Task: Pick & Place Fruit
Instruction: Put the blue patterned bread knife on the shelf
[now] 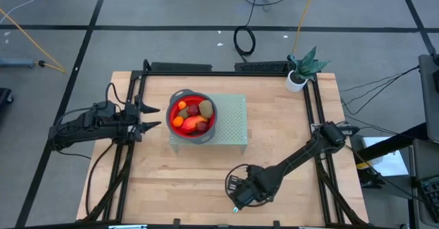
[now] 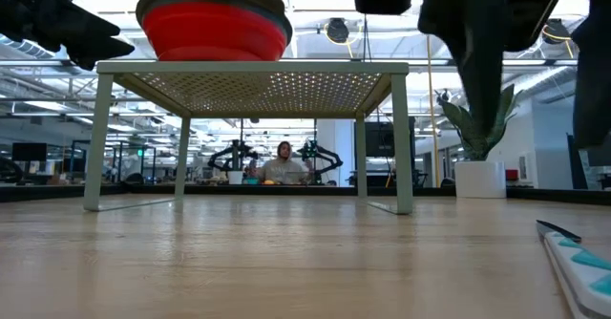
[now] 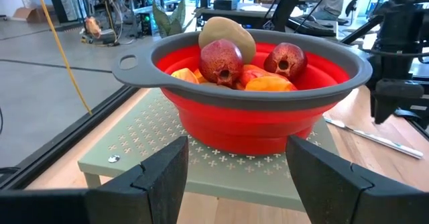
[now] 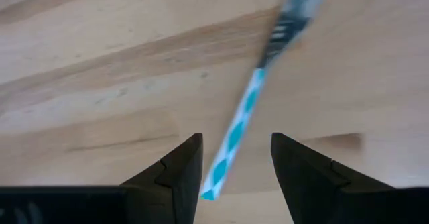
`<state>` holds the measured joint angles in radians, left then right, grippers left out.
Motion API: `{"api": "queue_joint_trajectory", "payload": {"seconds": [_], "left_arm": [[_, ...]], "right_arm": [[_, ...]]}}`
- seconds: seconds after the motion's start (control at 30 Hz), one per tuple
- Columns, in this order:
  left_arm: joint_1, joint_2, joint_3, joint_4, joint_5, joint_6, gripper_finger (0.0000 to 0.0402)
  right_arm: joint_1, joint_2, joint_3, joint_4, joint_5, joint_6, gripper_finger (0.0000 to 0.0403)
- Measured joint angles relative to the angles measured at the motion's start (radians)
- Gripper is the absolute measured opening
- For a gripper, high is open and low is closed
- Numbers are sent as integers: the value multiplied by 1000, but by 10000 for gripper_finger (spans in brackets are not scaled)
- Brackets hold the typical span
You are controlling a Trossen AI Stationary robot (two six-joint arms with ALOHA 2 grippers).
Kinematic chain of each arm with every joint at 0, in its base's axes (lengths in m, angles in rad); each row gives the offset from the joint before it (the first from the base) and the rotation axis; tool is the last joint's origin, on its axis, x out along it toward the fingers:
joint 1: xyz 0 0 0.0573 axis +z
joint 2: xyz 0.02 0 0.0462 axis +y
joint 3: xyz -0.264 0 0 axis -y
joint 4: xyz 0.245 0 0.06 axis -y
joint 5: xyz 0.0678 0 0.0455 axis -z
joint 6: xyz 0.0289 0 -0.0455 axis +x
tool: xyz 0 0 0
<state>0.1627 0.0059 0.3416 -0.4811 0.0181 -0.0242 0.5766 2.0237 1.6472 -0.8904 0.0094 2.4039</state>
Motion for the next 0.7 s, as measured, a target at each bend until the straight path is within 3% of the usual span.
{"api": "queue_joint_trajectory", "payload": {"seconds": [0.13,0.33,0.7], "left_arm": [[0,0,0,-1,0,1,251],[0,0,0,-1,1,2,251],[0,0,0,0,1,2,251]], "right_arm": [[2,23,56,-87,-38,1,171],[3,85,63,-35,-83,7,171],[-4,108,63,-70,-58,3,170]]}}
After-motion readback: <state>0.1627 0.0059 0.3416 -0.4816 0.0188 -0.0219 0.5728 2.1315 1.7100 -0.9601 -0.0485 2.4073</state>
